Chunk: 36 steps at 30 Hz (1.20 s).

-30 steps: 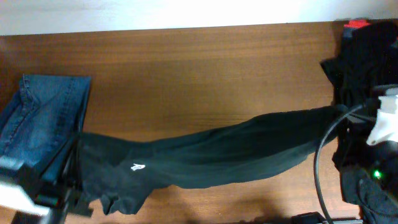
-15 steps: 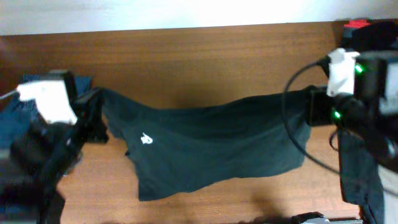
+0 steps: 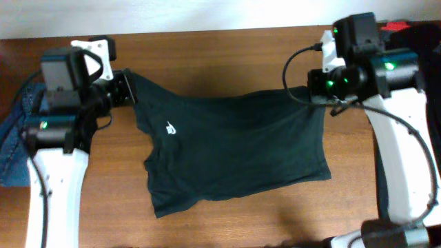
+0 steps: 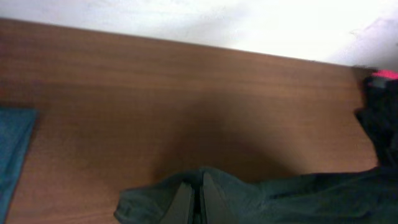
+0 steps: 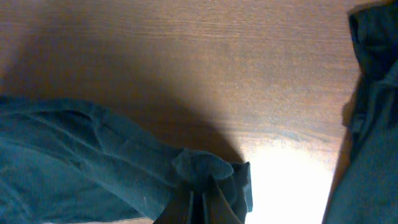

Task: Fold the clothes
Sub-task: 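Lay the shirt flat on the table and open both grippers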

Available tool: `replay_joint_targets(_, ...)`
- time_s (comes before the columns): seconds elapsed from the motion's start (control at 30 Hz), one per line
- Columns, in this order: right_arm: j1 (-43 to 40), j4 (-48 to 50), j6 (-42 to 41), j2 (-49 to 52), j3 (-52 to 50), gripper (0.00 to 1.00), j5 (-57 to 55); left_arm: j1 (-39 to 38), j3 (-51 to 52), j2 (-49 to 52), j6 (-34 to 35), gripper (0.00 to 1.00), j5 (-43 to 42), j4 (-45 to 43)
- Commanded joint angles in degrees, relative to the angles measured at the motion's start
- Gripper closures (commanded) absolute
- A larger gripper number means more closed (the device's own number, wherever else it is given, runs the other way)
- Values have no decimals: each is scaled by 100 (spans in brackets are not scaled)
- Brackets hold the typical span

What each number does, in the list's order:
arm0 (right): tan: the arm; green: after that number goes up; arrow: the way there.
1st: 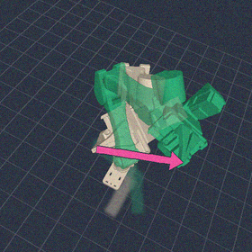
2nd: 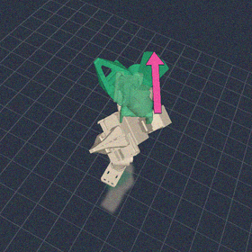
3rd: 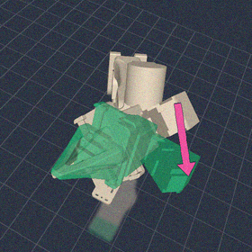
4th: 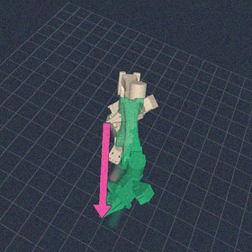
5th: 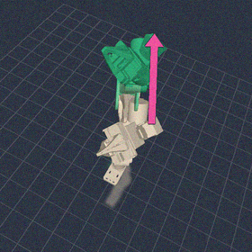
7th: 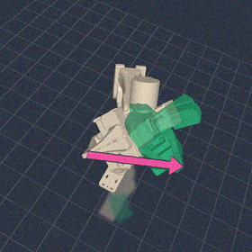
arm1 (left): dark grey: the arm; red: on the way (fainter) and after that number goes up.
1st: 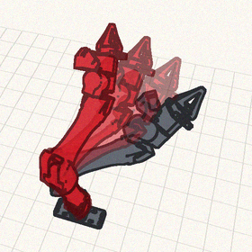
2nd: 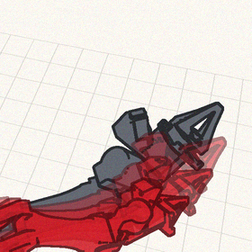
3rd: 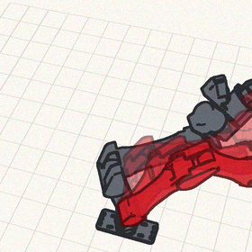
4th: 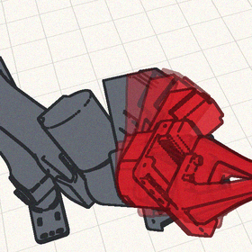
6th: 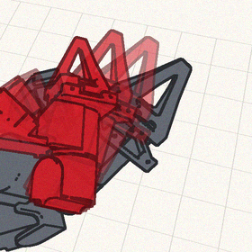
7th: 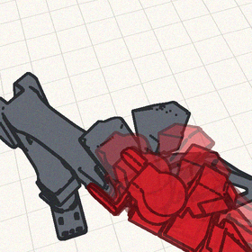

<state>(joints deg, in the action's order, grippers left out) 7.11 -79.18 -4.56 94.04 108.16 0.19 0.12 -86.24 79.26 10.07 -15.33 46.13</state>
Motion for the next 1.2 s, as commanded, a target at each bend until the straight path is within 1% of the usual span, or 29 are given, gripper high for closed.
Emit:
replay_joint_targets(0.0,-133,203,-46,363,2,96,-92,-13,17,426,-76,100,57,-358)
replay_joint_targets(0.17,-328,544,-44,785,0,96,-92,-90,17,872,-79,100,59,-940)
replay_joint_targets(0.4,-498,1394,-31,1329,0,96,-92,-378,17,1849,-79,100,66,-1797)
replay_joint_targets(0.53,-533,1843,-22,1644,0,96,-92,-400,17,2321,-79,100,90,-2262)
replay_joint_targets(0.67,-538,2107,-24,1965,0,96,-90,-400,17,2586,-76,100,326,-2605)
replay_joint_targets(0.77,-538,2299,-24,2326,0,96,-111,-400,17,2793,-76,100,514,-3062)
replay_joint_targets(1.0,-540,2769,-24,2876,0,96,-142,-426,17,3274,-76,99,533,-3748)
replay_joint_targets(1.17,-627,3180,-48,3008,0,96,-356,-426,17,3755,-74,98,531,-4325)
